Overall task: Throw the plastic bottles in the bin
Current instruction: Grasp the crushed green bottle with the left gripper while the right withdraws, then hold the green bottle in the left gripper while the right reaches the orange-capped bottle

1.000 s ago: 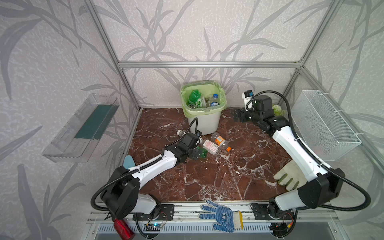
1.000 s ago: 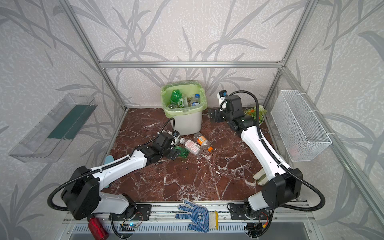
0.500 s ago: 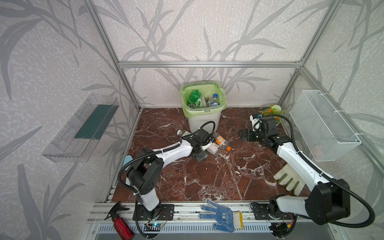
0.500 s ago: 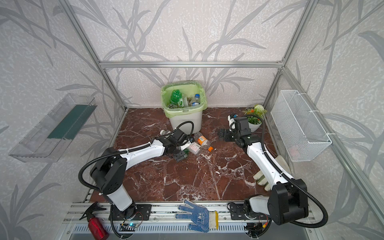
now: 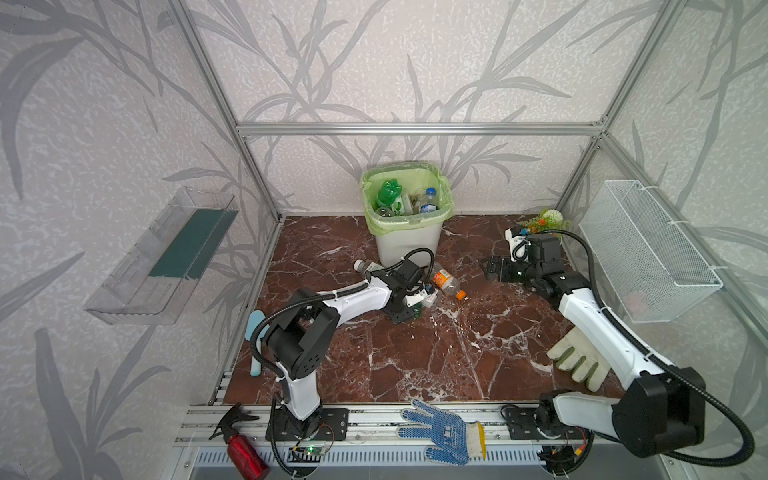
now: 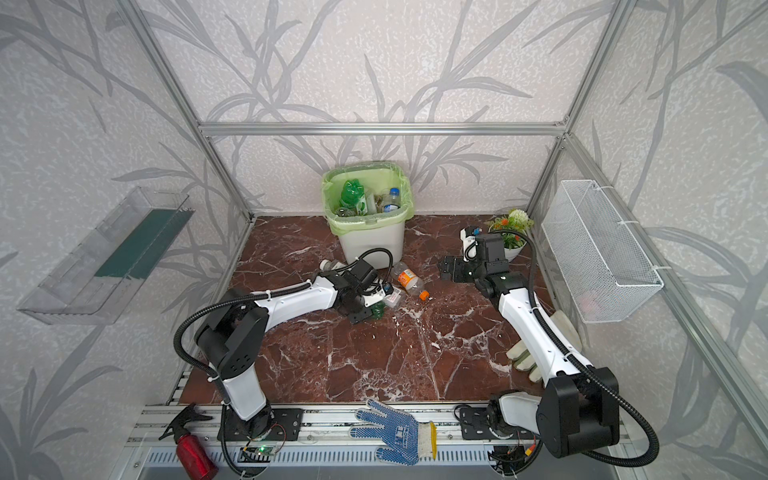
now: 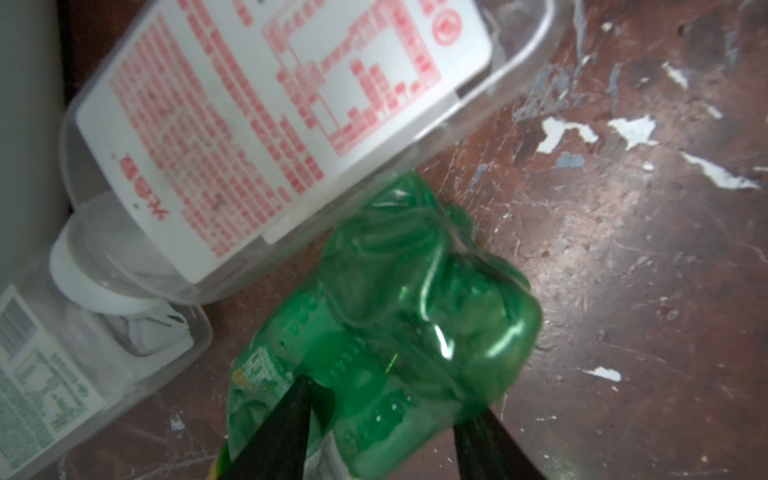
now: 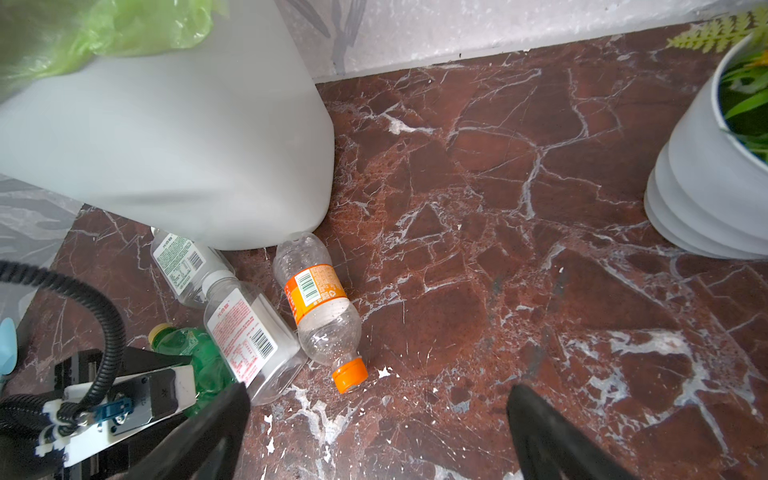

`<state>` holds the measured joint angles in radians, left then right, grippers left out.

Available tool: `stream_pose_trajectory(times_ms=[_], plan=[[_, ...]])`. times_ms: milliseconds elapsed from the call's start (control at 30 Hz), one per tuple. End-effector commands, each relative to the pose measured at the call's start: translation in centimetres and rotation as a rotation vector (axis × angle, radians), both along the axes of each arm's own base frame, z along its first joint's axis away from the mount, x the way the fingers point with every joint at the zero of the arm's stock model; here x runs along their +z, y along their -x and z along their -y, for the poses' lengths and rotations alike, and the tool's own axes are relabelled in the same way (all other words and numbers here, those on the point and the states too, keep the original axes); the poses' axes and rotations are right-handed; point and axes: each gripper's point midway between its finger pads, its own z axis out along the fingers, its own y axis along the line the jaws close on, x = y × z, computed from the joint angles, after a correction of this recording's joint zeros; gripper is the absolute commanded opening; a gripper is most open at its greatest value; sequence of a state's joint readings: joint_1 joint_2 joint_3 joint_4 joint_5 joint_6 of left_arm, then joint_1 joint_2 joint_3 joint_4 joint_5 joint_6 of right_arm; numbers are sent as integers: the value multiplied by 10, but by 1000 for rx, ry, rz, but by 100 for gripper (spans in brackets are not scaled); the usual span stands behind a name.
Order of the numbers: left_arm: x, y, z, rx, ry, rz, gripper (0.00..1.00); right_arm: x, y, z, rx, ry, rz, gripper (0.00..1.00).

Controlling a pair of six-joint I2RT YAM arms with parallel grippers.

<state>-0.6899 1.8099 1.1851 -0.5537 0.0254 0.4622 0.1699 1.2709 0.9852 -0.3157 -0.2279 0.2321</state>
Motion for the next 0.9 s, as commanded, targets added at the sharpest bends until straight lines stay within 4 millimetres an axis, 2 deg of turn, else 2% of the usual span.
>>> stream_pose_trajectory(times_ms=[0,100,267,400,567,633,700,867], plan=[[-1,20,4,3,46,-103,47,-2,1,-2,6,-21,-4,97],[4,25,6,33,68,-127,39,-3,2,-2,8,-21,-5,97],[15,40,8,110,85,-217,39,-5,3,-1,8,-18,-12,97],[26,43,9,127,107,-191,58,-7,3,-3,11,-23,-21,97],[45,29,7,128,122,-80,74,-8,3,-4,14,-32,-28,97],[48,23,6,125,122,-39,86,-10,3,-4,12,-35,-32,97],[46,17,6,115,111,-16,91,-13,3,-6,16,-42,-38,96],[20,7,4,88,29,-30,95,-29,-7,-5,35,3,-61,97]])
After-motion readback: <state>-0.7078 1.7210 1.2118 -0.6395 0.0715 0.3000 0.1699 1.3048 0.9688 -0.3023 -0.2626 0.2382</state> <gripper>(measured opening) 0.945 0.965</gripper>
